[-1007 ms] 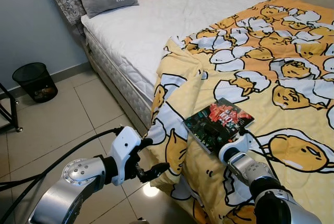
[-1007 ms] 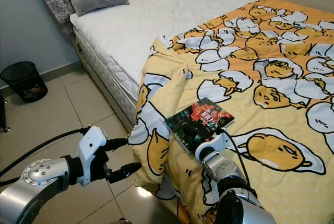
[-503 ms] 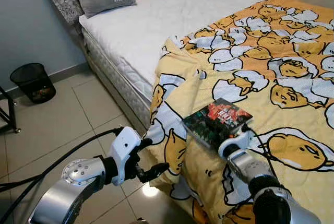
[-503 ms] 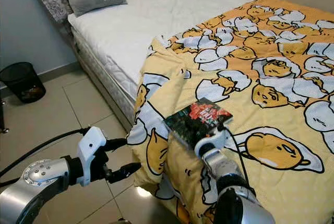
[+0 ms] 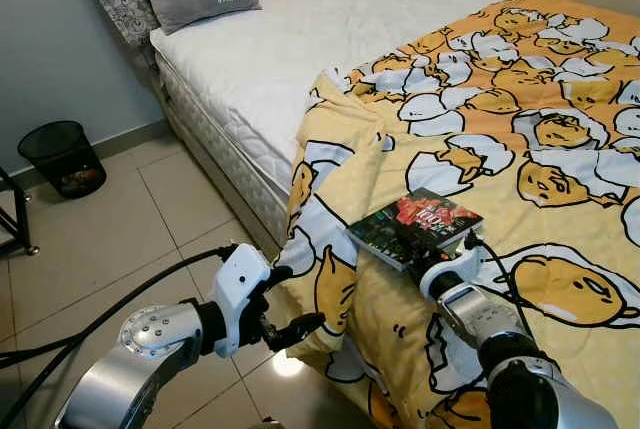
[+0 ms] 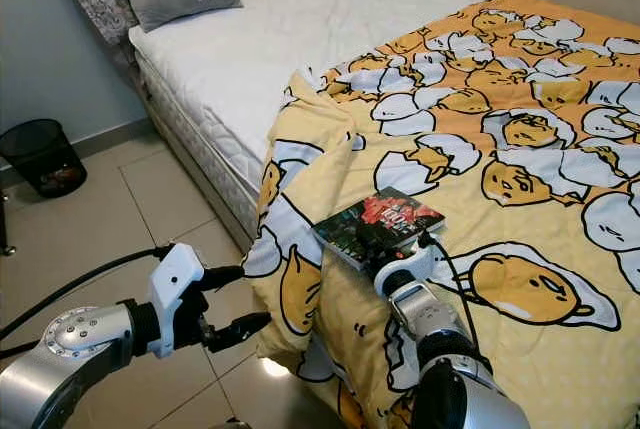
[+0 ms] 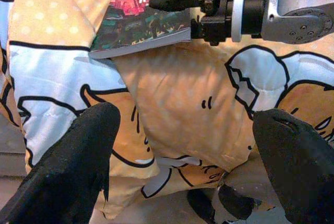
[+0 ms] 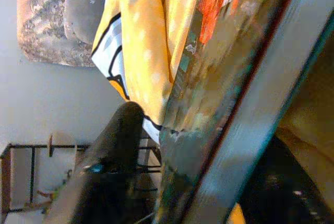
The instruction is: Clean up the room
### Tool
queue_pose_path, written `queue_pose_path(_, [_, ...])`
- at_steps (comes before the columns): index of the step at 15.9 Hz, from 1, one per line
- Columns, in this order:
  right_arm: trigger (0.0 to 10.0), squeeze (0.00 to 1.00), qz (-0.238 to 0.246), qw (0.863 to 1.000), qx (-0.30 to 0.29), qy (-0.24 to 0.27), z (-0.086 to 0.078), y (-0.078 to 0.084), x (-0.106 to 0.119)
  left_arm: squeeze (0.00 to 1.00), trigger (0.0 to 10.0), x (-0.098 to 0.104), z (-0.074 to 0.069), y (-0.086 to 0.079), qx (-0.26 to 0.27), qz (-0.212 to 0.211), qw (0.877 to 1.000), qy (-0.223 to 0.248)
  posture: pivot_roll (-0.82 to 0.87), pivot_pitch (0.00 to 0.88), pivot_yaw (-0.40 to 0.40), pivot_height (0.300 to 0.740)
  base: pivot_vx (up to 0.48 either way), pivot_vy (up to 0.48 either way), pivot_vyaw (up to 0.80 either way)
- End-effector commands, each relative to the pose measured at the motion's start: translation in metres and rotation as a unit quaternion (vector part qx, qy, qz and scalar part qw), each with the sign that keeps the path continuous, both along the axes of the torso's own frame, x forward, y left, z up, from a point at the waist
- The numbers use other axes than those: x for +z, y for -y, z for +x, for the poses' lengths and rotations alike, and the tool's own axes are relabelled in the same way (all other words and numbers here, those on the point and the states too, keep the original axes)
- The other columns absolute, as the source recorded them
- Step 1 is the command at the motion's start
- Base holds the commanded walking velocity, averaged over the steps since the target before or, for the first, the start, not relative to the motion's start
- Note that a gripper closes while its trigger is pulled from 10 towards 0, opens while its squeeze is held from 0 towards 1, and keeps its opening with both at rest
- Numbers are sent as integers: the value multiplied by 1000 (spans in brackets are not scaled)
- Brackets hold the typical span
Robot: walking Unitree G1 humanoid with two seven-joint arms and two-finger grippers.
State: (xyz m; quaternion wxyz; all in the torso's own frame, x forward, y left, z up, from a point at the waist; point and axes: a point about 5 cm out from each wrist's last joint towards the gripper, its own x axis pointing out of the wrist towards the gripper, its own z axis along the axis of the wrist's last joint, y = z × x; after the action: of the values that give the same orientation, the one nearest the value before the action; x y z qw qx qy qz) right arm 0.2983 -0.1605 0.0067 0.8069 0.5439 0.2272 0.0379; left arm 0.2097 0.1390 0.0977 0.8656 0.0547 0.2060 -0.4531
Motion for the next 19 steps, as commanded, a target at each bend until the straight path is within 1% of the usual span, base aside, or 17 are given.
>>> queue_pose_path(1, [0, 0, -9, 1000, 6, 17, 3, 2, 5, 1000, 10000, -2, 1, -3, 5, 12, 1000, 3, 42, 0, 54, 740, 0, 0, 0])
queue_pose_path(3, [0, 0, -18, 1000, 9, 12, 2, 4, 4, 1000, 10000, -3, 1, -2, 5, 12, 1000, 2, 38, 0, 55, 740, 0, 0, 0])
queue_pose_path(6, [0, 0, -42, 999, 30, 9, 3, 1, 4, 1000, 10000, -3, 4, -2, 9, 14, 1000, 10, 35, 0, 52, 740, 0, 0, 0])
queue_pose_path(10, [0, 0, -61, 997, 39, 5, 7, -2, 6, 1000, 10000, -3, 9, -3, 24, 17, 999, 24, 33, 0, 46, 740, 0, 0, 0])
queue_pose_path(13, [0, 0, -88, 995, 55, 10, 9, -1, 9, 1000, 10000, -4, 14, -8, 48, 35, 997, 54, 25, 0, 40, 740, 0, 0, 0])
queue_pose_path(14, [0, 0, -93, 994, 58, 16, 10, 0, 10, 1000, 10000, -3, 16, -9, 62, 33, 995, 71, 24, 0, 39, 740, 0, 0, 0])
queue_pose_path(15, [0, 0, -97, 993, 59, 33, 11, 3, 14, 1000, 10000, -2, 19, -11, 81, 32, 992, 86, 22, 0, 37, 740, 0, 0, 0])
queue_pose_path(16, [0, 0, -101, 991, 63, 56, 12, 6, 19, 1000, 10000, 2, 25, -15, 111, 23, 988, 101, 19, 0, 37, 740, 0, 0, 0])
queue_pose_path(17, [0, 0, -103, 989, 70, 74, 11, 8, 22, 1000, 10000, 4, 29, -18, 135, 11, 985, 106, 17, 0, 39, 740, 0, 0, 0])
queue_pose_path(18, [0, 0, -104, 984, 88, 116, 10, 12, 31, 1000, 10000, 11, 35, -23, 165, -16, 980, 107, 13, 0, 43, 740, 0, 0, 0])
queue_pose_path(19, [0, 0, -105, 976, 110, 155, 8, 16, 41, 1000, 10000, 15, 40, -27, 180, -36, 977, 104, 10, 0, 49, 740, 0, 0, 0])
